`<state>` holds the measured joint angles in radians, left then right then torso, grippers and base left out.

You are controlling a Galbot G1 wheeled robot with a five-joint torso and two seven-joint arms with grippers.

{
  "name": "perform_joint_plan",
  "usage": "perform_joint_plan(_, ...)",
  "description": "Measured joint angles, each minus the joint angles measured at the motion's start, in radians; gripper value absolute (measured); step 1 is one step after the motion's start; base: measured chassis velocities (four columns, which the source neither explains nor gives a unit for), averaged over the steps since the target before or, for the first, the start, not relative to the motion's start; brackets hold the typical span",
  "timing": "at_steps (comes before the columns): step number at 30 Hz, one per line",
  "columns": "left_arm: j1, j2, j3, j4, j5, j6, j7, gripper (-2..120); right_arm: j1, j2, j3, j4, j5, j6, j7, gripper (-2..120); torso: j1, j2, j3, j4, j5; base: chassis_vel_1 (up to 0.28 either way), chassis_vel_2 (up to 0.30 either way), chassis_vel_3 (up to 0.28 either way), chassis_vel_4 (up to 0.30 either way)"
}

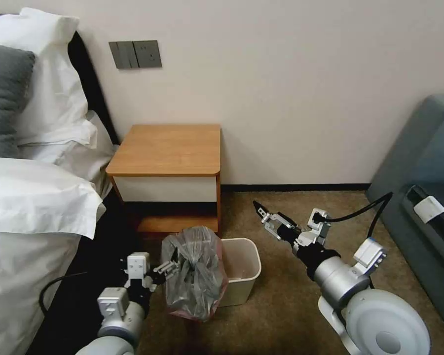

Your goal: Pick up the garbage bag from the table and place it over the trash can.

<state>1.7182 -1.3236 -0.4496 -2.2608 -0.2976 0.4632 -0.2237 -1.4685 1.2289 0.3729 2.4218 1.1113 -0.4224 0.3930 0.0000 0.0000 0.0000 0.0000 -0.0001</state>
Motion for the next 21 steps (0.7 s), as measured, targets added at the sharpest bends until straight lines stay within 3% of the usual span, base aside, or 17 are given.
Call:
perform_joint_plan(6, -0.060, 0.023, 0.006, 0.054, -0.066, 0.038, -0.016, 97, -0.006, 0.017, -0.002, -0.015, -0.014, 0.003, 0.000, 100, 0.000, 0.000, 0.000, -0.0001, 0.0000, 0.000, 0.000, 0.000, 0.000)
perform_joint_plan(21, -0.148, 0.033, 0.070, 0.121, -0.068, 0.107, -0.072, 97, -0.004, 0.028, -0.010, -0.042, -0.036, 0.016, 0.000, 100, 0.000, 0.000, 0.000, -0.0001, 0.0001, 0.000, 0.000, 0.000, 0.000)
